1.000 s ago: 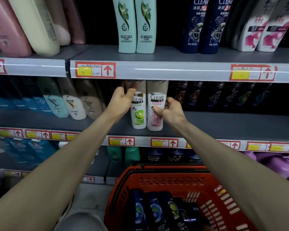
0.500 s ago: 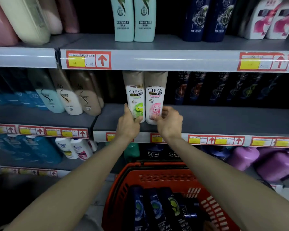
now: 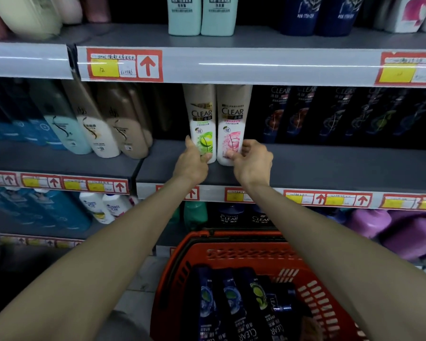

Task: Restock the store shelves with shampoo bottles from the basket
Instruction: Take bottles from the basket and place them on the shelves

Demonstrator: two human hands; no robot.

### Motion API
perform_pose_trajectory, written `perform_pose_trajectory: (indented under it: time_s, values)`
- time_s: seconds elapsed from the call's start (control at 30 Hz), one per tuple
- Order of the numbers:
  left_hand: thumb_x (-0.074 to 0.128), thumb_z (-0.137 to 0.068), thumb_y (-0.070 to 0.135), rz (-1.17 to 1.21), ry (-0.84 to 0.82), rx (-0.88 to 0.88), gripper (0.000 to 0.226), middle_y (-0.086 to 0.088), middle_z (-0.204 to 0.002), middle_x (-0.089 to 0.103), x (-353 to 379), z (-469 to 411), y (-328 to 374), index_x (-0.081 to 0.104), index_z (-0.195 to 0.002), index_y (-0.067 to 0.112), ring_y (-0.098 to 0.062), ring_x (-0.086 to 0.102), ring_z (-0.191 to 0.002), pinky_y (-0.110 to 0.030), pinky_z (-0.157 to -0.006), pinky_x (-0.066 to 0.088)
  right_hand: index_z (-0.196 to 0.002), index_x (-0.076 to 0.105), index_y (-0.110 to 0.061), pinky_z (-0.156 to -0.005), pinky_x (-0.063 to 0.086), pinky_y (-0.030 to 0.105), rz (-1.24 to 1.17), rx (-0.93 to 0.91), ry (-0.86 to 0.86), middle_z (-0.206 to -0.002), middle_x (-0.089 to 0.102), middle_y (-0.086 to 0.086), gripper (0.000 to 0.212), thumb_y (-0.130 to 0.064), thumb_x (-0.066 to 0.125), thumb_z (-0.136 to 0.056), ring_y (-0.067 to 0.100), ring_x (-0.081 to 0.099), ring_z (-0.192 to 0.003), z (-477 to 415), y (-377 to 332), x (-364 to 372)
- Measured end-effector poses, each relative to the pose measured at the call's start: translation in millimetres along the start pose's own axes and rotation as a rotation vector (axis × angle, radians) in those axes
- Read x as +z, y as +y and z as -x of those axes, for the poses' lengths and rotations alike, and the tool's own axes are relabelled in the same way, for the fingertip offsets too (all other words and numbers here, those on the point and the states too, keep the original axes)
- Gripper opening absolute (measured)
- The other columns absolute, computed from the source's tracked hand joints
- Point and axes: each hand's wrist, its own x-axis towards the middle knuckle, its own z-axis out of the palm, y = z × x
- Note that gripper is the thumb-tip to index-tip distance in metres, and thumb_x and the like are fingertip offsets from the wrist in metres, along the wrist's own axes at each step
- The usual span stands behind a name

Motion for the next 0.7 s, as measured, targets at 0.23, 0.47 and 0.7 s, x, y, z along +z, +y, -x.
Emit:
perform_pose_trajectory:
  time_s: [0.23,0.47,0.7]
  values:
    - [0.071,-0.097,0.025,0.088,-0.015,-0.053,0.105,-0.003,-0.15,0.055,-16,26,12,-0.008,-0.163,0.009,-0.022,0.048,-0.139,-0.024,-0.103,0.036,-0.125,0.069,-0.008,-0.098,0.056,0.031,-0.004,-0.014,-0.072,-0.111,0.074,0.001,0.051,-0.032,0.086,-0.083,0.013,0.069,-0.104,4,-2,-23]
    - [0.069,-0.093,0.032,0.156,-0.026,0.047,0.079,0.005,-0.152,0.052,-8,93,19,0.029,-0.16,0.029,-0.019,0.046,-0.142,-0.025,-0.104,0.035,-0.125,0.069,-0.015,-0.099,0.056,0.03,0.129,-0.204,-0.171,-0.11,0.074,-0.003,0.03,-0.026,0.067,-0.098,0.009,0.07,-0.099,46,5,-82]
    - [0.069,-0.083,0.041,0.206,-0.277,0.018,0.089,0.001,-0.163,0.037,51,170,20,0.028,-0.161,0.028,-0.018,0.042,-0.146,-0.039,-0.117,0.039,-0.126,0.066,-0.021,-0.096,0.057,0.037,0.296,-0.342,-0.435,-0.112,0.075,-0.003,0.03,-0.019,0.062,-0.096,0.009,0.071,-0.102,103,55,-153]
